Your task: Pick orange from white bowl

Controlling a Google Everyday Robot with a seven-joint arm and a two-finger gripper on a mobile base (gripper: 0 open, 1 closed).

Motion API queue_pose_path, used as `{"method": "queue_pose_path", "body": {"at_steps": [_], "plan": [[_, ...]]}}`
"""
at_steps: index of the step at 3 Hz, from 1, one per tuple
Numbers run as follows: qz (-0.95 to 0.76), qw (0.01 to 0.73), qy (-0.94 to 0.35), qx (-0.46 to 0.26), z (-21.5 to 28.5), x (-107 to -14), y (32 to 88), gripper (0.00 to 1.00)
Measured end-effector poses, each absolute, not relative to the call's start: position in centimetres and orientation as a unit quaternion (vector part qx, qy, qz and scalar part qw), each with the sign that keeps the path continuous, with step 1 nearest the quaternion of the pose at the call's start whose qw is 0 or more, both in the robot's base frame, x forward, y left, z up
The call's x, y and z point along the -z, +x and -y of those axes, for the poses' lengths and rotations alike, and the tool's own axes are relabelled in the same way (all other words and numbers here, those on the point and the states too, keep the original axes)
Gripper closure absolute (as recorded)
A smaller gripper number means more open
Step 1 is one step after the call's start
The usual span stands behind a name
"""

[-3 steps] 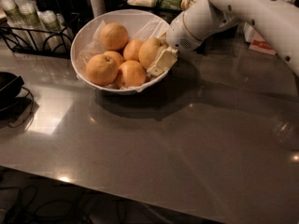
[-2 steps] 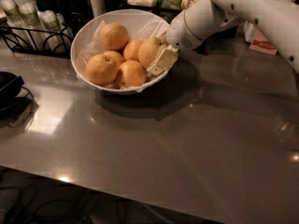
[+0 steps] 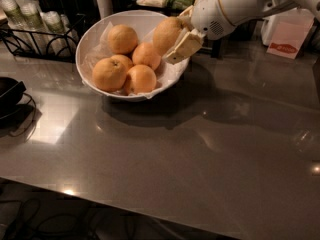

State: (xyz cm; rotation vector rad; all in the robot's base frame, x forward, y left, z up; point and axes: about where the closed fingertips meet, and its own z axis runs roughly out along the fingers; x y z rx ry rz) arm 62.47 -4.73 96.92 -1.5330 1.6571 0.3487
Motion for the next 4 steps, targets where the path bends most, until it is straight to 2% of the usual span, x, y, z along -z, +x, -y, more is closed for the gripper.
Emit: {"method": "queue_pose_path", "body": {"at_steps": [4], "plan": [[-0.649, 0.451, -0.599, -0.13, 5.7, -99.7, 58.6, 1.0]]}}
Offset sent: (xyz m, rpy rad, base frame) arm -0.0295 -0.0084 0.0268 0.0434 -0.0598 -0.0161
